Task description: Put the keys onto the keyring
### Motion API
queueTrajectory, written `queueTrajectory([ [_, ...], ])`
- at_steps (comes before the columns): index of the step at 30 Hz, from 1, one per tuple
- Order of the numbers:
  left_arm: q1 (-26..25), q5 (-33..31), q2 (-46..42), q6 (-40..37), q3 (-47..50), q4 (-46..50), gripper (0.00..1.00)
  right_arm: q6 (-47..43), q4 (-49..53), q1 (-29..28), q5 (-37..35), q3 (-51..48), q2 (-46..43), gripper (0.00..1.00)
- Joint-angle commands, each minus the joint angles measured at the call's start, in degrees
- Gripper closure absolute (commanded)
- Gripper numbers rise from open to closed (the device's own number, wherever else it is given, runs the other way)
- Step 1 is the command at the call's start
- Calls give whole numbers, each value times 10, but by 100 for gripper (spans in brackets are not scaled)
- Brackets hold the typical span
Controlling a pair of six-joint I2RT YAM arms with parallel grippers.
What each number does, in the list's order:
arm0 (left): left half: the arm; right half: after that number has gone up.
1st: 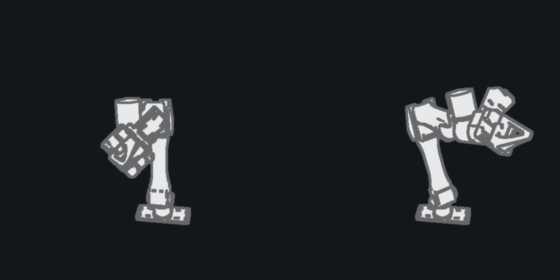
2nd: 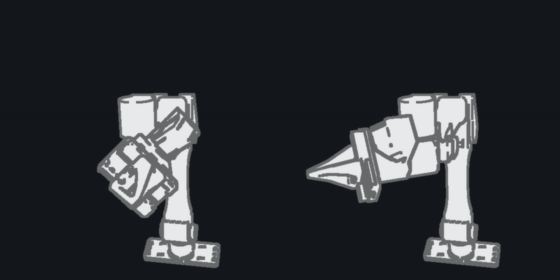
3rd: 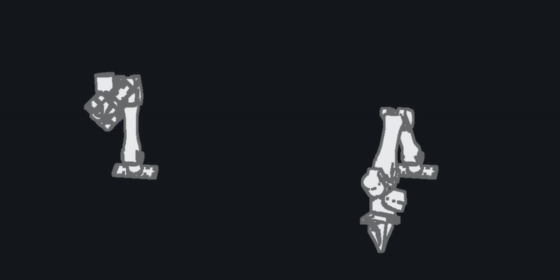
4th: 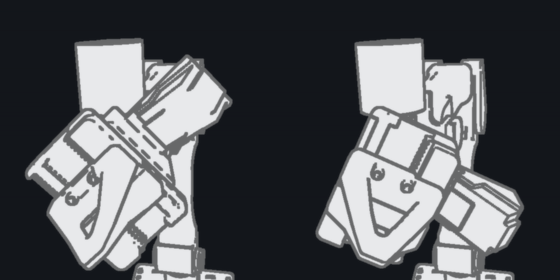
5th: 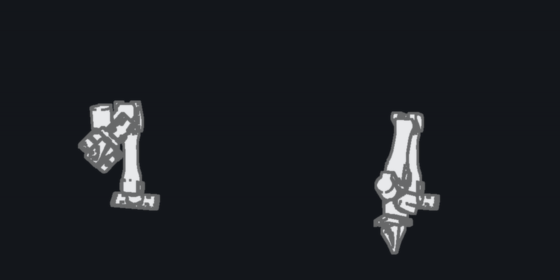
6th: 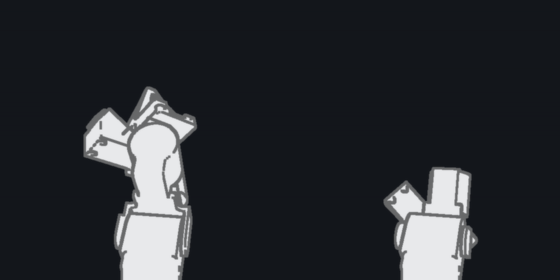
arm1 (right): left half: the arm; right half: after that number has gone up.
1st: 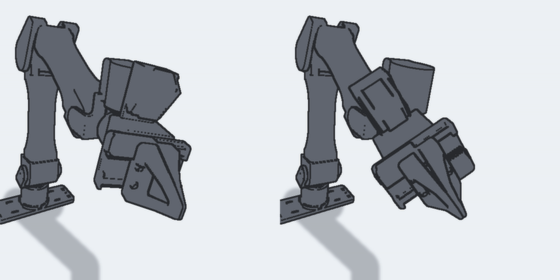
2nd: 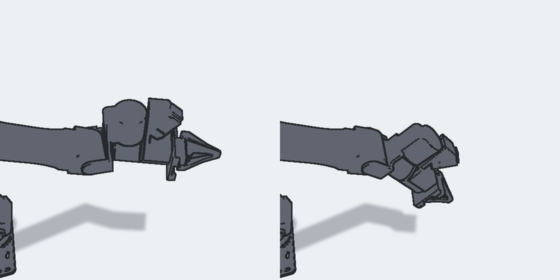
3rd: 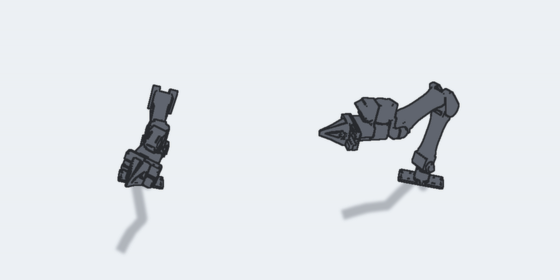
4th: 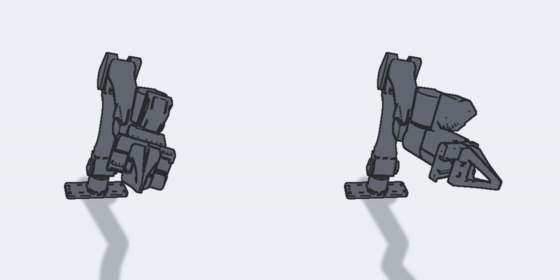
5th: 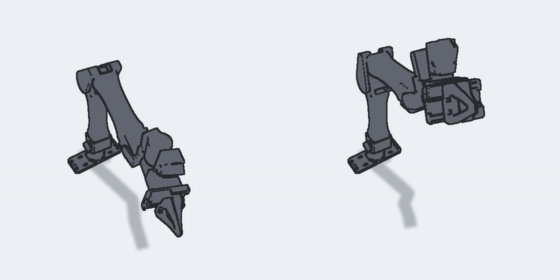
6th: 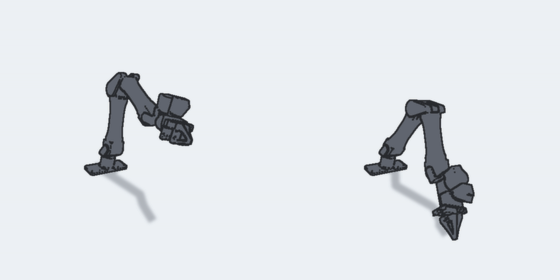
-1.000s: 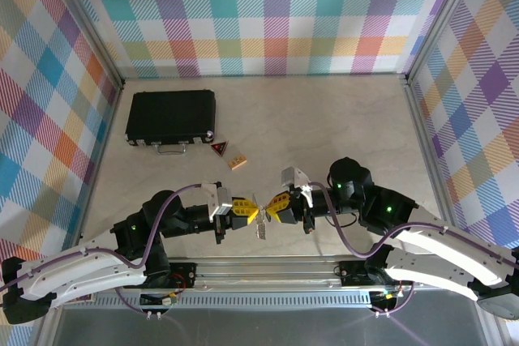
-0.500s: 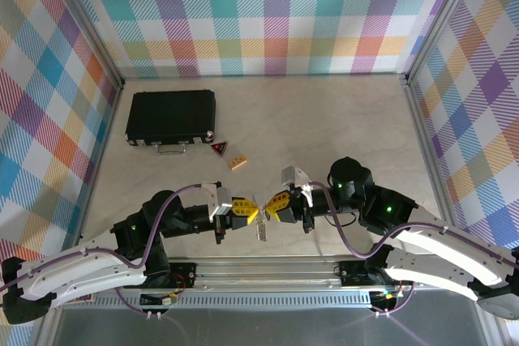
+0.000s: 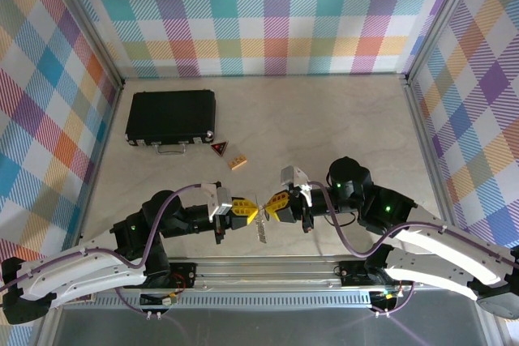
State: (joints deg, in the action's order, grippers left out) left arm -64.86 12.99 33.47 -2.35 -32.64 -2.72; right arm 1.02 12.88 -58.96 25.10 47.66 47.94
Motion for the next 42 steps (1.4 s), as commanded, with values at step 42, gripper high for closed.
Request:
queueTrajectory([
  [42,-5,8,-22,0,-21,2,100,-2,3,-11,-26,11,-7,100],
])
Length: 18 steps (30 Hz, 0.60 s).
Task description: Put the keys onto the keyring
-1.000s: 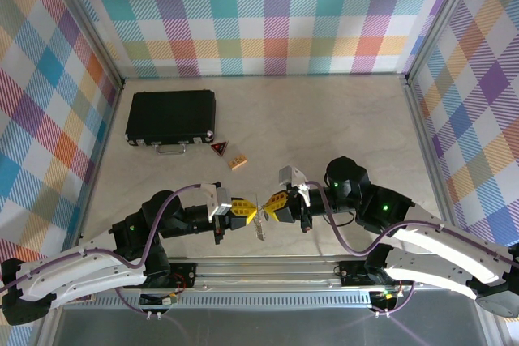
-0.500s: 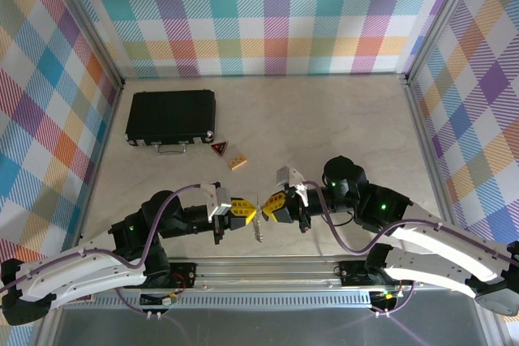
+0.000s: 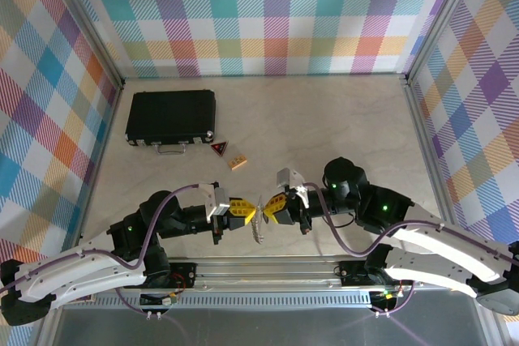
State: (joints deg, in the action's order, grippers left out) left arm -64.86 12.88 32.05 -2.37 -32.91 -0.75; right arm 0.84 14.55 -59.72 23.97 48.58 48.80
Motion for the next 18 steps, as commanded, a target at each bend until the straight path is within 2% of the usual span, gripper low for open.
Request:
queueTrajectory([
  [1,-5,10,-7,0,-18,-18,100,-1,-13,-4,-19,2,-18,100],
  [18,-5,14,0,-1,-20,-21,100,-1,-23,-4,2,4,-1,100],
])
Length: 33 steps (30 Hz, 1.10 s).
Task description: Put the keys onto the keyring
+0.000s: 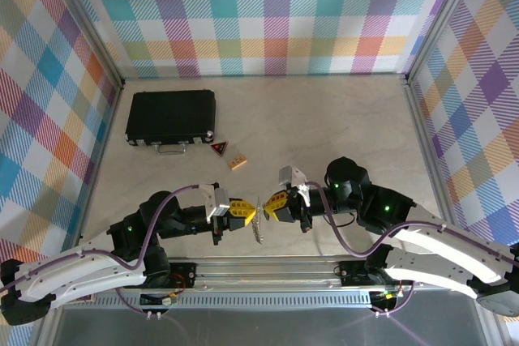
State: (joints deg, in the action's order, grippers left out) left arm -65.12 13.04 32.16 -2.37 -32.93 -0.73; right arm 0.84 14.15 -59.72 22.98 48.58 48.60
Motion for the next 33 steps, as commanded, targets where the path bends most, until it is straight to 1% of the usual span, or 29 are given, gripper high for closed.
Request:
queueTrajectory([
  [1,-3,11,-1,-1,-20,-23,100,-2,-20,-3,14,4,0,100],
  [18,-3,10,-4,-1,-17,-24,100,-5,-37,-4,39,-12,-6,100],
  [33,-3,13,-3,-1,-17,-25,100,-7,-42,-3,41,-10,5,100],
])
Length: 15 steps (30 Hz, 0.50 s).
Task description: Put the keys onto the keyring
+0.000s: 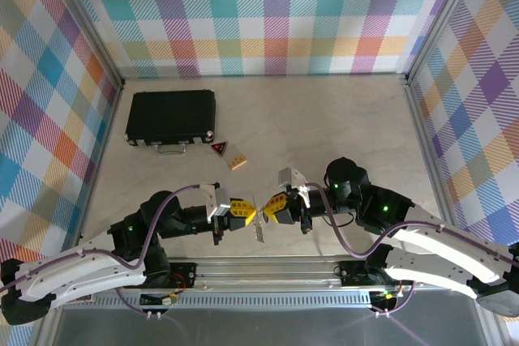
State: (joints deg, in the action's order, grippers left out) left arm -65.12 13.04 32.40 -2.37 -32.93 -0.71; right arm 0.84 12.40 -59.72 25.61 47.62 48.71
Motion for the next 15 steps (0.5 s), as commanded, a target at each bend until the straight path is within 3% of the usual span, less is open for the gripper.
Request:
queueTrajectory([
  [1,-3,13,-5,0,-18,-25,100,-6,-26,-4,14,0,4,100],
  [15,-3,15,-9,0,-17,-24,100,-4,-29,-5,10,2,12,100],
])
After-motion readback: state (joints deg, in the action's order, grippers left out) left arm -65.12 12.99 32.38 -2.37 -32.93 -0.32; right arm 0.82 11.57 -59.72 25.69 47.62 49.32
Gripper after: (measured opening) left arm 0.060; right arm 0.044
